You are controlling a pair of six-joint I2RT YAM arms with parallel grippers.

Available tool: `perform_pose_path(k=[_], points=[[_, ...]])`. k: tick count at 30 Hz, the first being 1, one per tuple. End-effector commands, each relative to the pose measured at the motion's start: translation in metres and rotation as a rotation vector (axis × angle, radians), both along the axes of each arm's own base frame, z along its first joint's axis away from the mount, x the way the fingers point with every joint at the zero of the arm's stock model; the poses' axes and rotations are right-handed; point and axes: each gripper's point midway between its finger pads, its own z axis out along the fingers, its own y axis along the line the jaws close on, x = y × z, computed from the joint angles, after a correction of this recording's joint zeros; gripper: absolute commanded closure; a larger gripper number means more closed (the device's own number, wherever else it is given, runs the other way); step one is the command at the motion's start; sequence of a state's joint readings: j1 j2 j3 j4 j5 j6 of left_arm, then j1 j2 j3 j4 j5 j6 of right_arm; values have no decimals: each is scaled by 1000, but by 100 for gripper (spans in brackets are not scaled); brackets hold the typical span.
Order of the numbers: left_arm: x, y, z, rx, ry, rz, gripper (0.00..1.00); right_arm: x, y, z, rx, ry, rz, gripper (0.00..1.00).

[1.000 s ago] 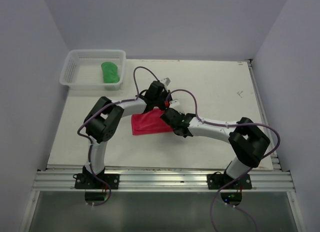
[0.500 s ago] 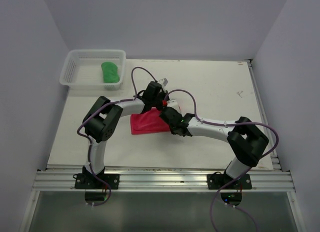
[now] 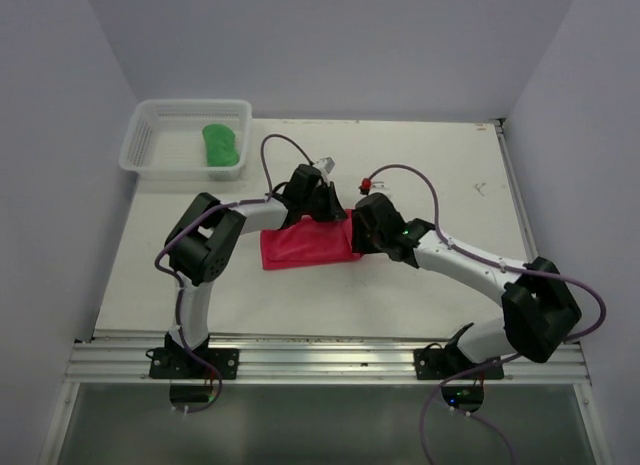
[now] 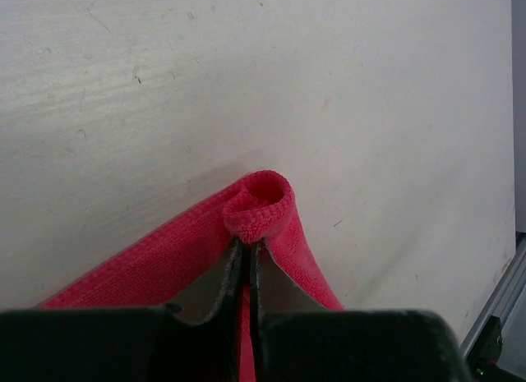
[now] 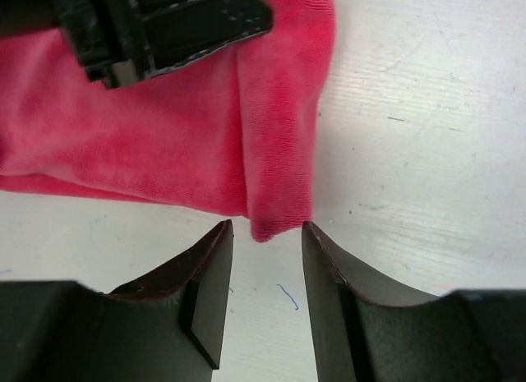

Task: Roll the towels
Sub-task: Roll the towel

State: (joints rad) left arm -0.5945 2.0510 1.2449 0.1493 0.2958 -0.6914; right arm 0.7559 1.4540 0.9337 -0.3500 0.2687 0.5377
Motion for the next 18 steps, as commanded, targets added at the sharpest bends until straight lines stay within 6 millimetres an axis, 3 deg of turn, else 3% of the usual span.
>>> perform_pose_path(k=[1, 7, 11, 18], points=[[10, 2, 13, -20, -76, -5, 96, 1, -2, 8, 226, 47, -44, 57], [7, 5, 10, -2, -72, -11, 96, 6, -14, -10, 386, 137, -130, 52], [8, 5, 8, 5, -71, -11, 96, 12, -6, -20, 505, 189, -154, 53], [9, 6, 9, 7, -68, -8, 96, 15, 0, -34, 522, 217, -159, 53]])
